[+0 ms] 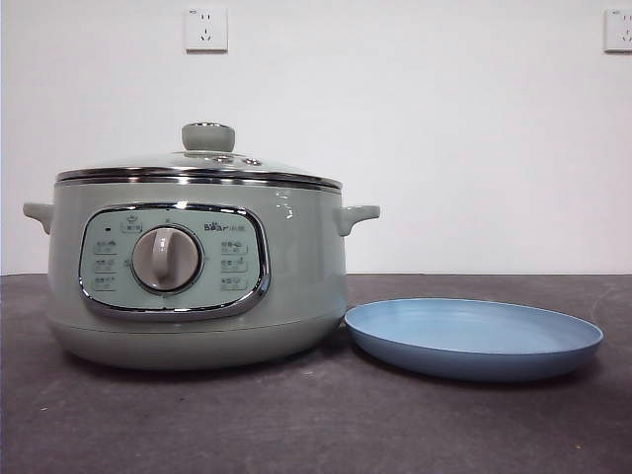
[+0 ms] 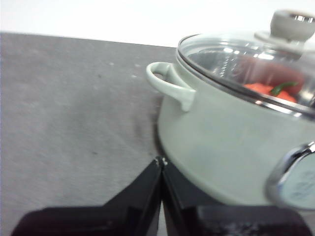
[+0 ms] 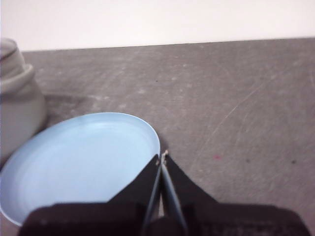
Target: Take the pumpkin out from the steamer,put the pumpkin in the blue plate,close the lid
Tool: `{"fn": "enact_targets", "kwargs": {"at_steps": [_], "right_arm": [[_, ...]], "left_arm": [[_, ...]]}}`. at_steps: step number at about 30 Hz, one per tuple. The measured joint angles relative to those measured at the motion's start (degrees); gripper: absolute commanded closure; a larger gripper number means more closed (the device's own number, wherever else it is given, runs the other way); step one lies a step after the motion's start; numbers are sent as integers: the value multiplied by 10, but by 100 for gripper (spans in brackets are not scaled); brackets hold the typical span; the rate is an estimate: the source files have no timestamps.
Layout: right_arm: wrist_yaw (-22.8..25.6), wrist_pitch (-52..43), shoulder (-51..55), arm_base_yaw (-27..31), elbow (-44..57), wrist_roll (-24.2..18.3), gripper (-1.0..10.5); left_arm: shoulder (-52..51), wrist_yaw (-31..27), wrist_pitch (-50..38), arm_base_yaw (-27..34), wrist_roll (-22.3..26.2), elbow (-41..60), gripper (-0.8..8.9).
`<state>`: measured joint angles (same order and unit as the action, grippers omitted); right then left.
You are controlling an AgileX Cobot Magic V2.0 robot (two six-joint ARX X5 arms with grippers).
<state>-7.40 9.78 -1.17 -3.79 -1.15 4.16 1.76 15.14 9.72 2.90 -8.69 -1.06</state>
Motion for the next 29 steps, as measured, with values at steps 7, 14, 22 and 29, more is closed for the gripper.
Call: {"fn": "enact_targets", "kwargs": {"at_steps": [7, 14, 22, 29], "right_arm": [[0, 0, 0, 0, 0, 209, 963], [-1, -1, 0, 0, 0, 272, 963], [-16, 12, -6, 0, -8, 283, 963], [-16, 31, -46, 0, -76, 291, 963]], "left_arm": [[0, 70, -4, 0, -159, 0, 817], [0, 69, -26, 0, -195, 0, 818], [0, 85, -18, 0, -199, -4, 822], [3, 52, 33, 0, -199, -80, 822]]}}
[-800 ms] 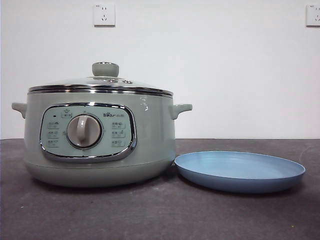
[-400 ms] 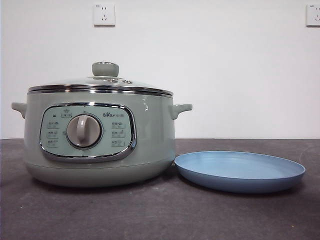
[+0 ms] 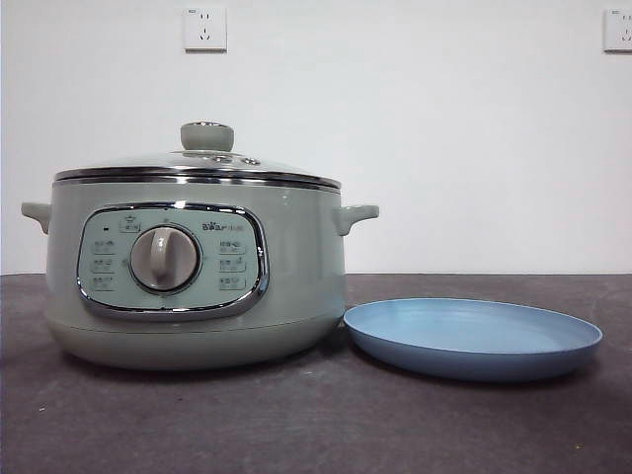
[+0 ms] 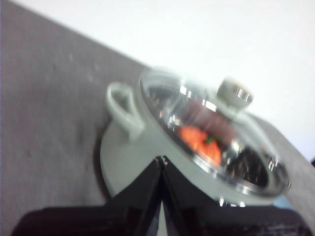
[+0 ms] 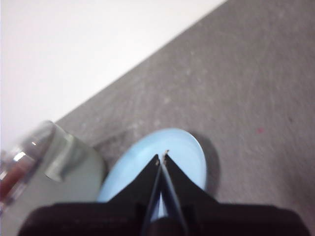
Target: Take the pumpkin out from the steamer,put the pumpkin in the blue plate,close the lid
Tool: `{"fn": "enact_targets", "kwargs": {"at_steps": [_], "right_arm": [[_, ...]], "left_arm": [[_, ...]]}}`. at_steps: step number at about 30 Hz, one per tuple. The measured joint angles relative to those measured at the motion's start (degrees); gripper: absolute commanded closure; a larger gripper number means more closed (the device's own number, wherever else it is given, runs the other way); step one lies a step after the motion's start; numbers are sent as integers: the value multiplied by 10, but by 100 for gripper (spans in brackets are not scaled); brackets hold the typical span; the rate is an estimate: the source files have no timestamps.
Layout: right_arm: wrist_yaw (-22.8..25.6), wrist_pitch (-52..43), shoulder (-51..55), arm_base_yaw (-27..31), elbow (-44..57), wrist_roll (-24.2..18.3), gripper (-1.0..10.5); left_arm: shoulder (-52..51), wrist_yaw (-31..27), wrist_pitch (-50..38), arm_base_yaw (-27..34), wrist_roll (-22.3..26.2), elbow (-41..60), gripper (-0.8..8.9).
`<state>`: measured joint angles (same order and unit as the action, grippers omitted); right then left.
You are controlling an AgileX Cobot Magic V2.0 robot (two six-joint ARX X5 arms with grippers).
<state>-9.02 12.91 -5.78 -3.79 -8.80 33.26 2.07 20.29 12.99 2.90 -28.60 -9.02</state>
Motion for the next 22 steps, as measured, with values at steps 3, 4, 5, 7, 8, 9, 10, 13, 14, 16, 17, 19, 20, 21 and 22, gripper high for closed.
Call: {"fn": "enact_targets", "kwargs": {"at_steps": [3, 4, 5, 7, 8, 9, 10, 13, 14, 16, 17, 19, 20, 21, 22], "right_arm": [[0, 0, -30, 0, -34, 0, 963], [0, 0, -40, 0, -45, 0, 963], [0, 1, -52, 0, -57, 0, 963], [0, 9, -75, 0, -85, -2, 963], [0, 15, -88, 0, -101, -7, 963], [0, 22, -102, 0, -118, -14, 963], [0, 27, -113, 0, -133, -21, 963], [0, 47, -152, 0, -185, -54, 963], [0, 57, -167, 0, -206, -68, 963], [0, 76, -190, 0, -240, -91, 963], [0, 91, -206, 0, -264, -106, 963], [0, 115, -231, 0, -300, -128, 963], [0, 131, -248, 0, -325, -144, 963], [0, 143, -261, 0, -343, -156, 963], [0, 155, -274, 0, -361, -169, 963]], "left_arm": [[9, -17, 4, 0, 0, -30, 822], [16, -19, 4, 0, 0, -37, 822], [24, -19, 4, 0, 1, -47, 822], [42, -19, 5, 0, 6, -64, 822], [53, -19, 7, 0, 11, -74, 822], [64, -19, 9, 0, 17, -85, 822], [73, -19, 9, 0, 22, -95, 822], [111, -19, 13, 0, 43, -132, 822], [127, -18, 17, 0, 52, -148, 822], [154, -18, 29, 0, 69, -174, 822], [173, -17, 37, 0, 81, -192, 822], [202, -11, 50, 0, 102, -222, 822], [222, 0, 57, 0, 116, -241, 822], [237, 8, 63, 0, 127, -256, 822], [250, 17, 67, 0, 135, -269, 822]]}}
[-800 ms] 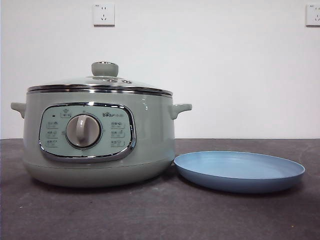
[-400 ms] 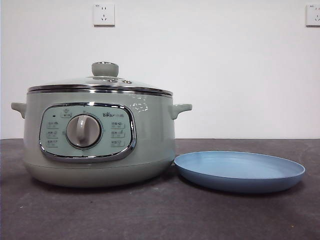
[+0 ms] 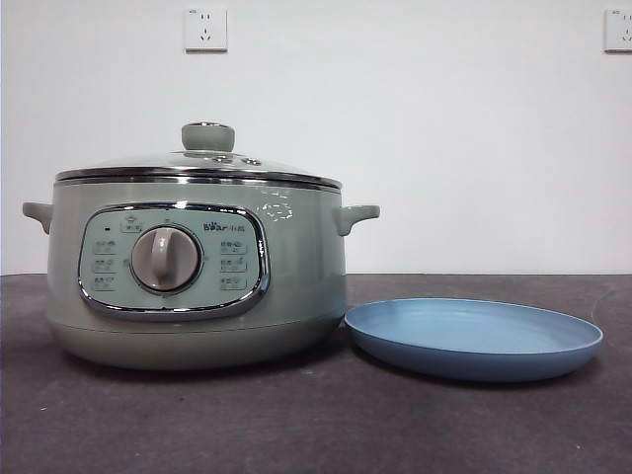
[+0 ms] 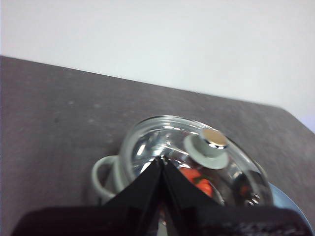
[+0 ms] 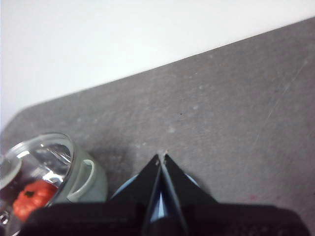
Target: Take the pumpkin out from the steamer,put the pumpkin in the blue plate,close the lid
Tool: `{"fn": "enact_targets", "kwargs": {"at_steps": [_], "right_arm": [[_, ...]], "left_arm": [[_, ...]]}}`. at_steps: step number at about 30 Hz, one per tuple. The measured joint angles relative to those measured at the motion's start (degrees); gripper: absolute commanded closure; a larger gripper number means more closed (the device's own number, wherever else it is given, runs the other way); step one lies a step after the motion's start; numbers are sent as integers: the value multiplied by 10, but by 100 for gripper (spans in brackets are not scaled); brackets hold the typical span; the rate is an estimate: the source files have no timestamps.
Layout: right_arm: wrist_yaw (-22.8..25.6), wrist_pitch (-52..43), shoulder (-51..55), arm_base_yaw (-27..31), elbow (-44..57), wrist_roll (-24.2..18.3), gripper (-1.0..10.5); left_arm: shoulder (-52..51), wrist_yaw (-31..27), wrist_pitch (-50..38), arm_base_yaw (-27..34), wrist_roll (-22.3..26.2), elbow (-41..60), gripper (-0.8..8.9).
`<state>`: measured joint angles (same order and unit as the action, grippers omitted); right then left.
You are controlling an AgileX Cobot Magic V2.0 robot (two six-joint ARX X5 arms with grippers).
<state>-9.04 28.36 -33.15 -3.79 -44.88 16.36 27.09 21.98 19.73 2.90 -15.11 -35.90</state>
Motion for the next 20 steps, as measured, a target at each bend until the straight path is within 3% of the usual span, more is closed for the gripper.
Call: {"fn": "enact_targets", "kwargs": {"at_steps": [4, 7, 10, 12, 15, 17, 20], "right_arm": [[-14, 59, -52, 0, -76, -62, 963], [-64, 111, -91, 0, -131, -107, 957], [-112, 169, -129, 0, -177, -144, 875], [-133, 198, -151, 0, -197, -161, 770], [-148, 222, -178, 0, -211, -175, 543], [-148, 224, -189, 0, -211, -177, 433], [-148, 229, -195, 0, -211, -177, 438]], "left_arm": [[71, 56, 46, 0, 40, -70, 817], [120, 94, 85, 0, 64, -118, 817], [161, 113, 109, 0, 79, -154, 806], [179, 117, 118, -2, 83, -168, 713], [195, 126, 119, -12, 85, -184, 420], [202, 127, 119, -21, 87, -193, 377], [208, 127, 118, -37, 87, -197, 377]]}}
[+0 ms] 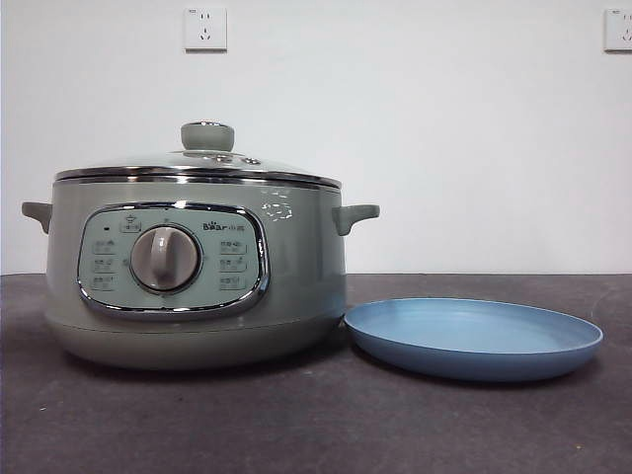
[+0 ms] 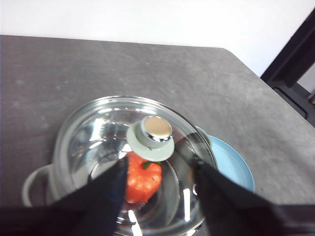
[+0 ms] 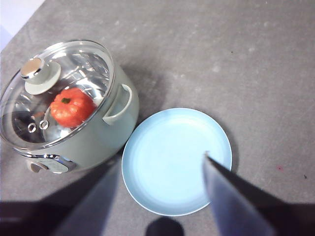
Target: Take the pumpkin out from the steamer,put the pumpkin in the blue plate,close the lid
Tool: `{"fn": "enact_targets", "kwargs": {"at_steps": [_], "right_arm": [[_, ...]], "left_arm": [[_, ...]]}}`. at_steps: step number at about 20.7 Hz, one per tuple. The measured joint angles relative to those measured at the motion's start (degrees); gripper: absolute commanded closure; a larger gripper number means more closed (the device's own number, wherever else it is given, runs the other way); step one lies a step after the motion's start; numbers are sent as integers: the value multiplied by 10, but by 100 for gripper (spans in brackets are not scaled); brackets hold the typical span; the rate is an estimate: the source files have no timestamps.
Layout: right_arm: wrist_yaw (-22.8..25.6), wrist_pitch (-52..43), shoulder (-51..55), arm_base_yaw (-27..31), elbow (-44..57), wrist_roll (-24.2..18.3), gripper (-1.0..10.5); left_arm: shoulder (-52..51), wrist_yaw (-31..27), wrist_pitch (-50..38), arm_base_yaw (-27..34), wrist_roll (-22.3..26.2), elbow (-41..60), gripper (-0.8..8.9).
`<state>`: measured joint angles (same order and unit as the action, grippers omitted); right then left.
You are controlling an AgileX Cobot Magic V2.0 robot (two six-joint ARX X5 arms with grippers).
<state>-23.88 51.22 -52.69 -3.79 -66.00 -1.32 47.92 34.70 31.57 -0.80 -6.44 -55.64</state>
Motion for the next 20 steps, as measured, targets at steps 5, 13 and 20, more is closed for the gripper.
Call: {"fn": "enact_targets", "kwargs": {"at_steps": [5, 13, 20], "right_arm": [[0, 0, -1, -4, 0, 0, 442], [-1, 0, -1, -15, 0, 5, 442], [-1, 1, -1, -15, 0, 5, 442]], "left_arm": [[59, -42, -1, -60, 1, -25, 377], [228, -218, 36, -202, 39, -154, 377], [355, -295, 16, -250, 60, -176, 378]]}}
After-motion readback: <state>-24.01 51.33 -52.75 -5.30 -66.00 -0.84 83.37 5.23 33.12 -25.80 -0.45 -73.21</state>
